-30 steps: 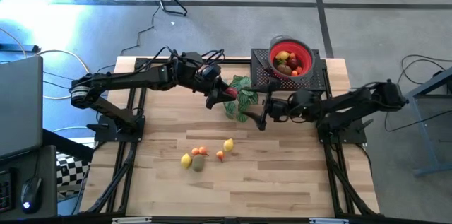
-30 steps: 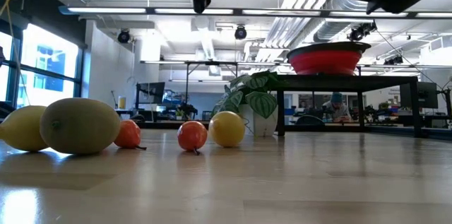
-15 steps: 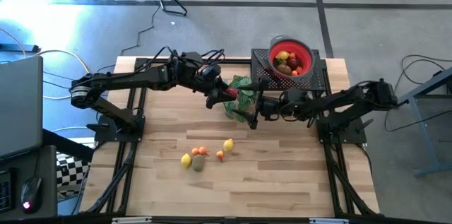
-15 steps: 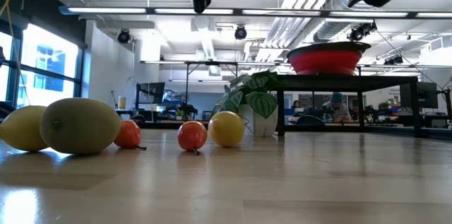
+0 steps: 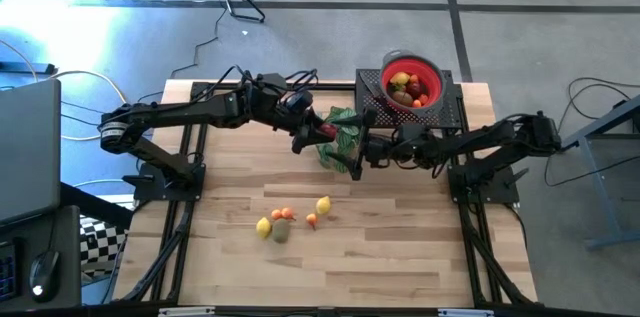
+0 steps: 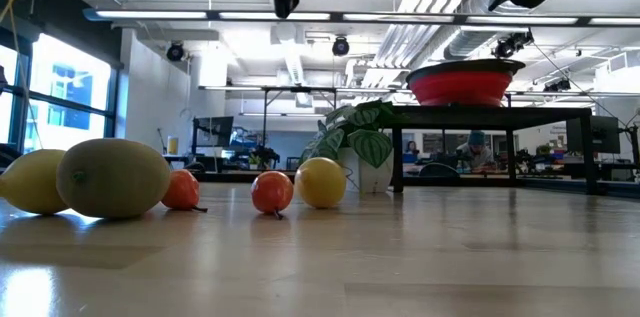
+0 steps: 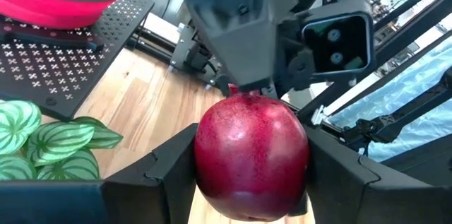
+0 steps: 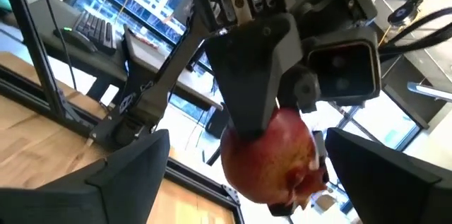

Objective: Pick & Place Fruit
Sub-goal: Put the pomegranate into the red colander

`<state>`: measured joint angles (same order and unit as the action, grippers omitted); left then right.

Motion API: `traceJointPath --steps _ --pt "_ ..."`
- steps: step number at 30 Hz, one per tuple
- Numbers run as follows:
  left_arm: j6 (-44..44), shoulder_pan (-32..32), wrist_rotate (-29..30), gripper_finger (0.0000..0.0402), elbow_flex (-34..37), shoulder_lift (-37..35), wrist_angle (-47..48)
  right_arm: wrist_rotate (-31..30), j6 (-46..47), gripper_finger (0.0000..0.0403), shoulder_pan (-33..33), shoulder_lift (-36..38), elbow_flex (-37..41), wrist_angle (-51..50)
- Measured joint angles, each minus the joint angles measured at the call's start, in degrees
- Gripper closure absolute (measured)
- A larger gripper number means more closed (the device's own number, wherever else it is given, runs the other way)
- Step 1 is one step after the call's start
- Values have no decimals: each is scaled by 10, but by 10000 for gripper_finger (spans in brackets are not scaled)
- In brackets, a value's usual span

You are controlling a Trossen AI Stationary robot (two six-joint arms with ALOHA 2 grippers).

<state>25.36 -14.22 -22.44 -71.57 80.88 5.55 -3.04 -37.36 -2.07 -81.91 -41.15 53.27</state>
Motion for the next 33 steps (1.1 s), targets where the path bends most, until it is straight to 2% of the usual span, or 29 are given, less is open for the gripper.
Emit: traceJointPath --steps 7,16,33 --pt "10 5 -5 195 1 18 -57 0 0 30 0 0 0 3" --pt "19 4 -8 195 1 19 -54 2 -2 33 0 0 0 1" --pt "20 4 -10 195 0 24 -54 1 -4 129 0 0 0 15"
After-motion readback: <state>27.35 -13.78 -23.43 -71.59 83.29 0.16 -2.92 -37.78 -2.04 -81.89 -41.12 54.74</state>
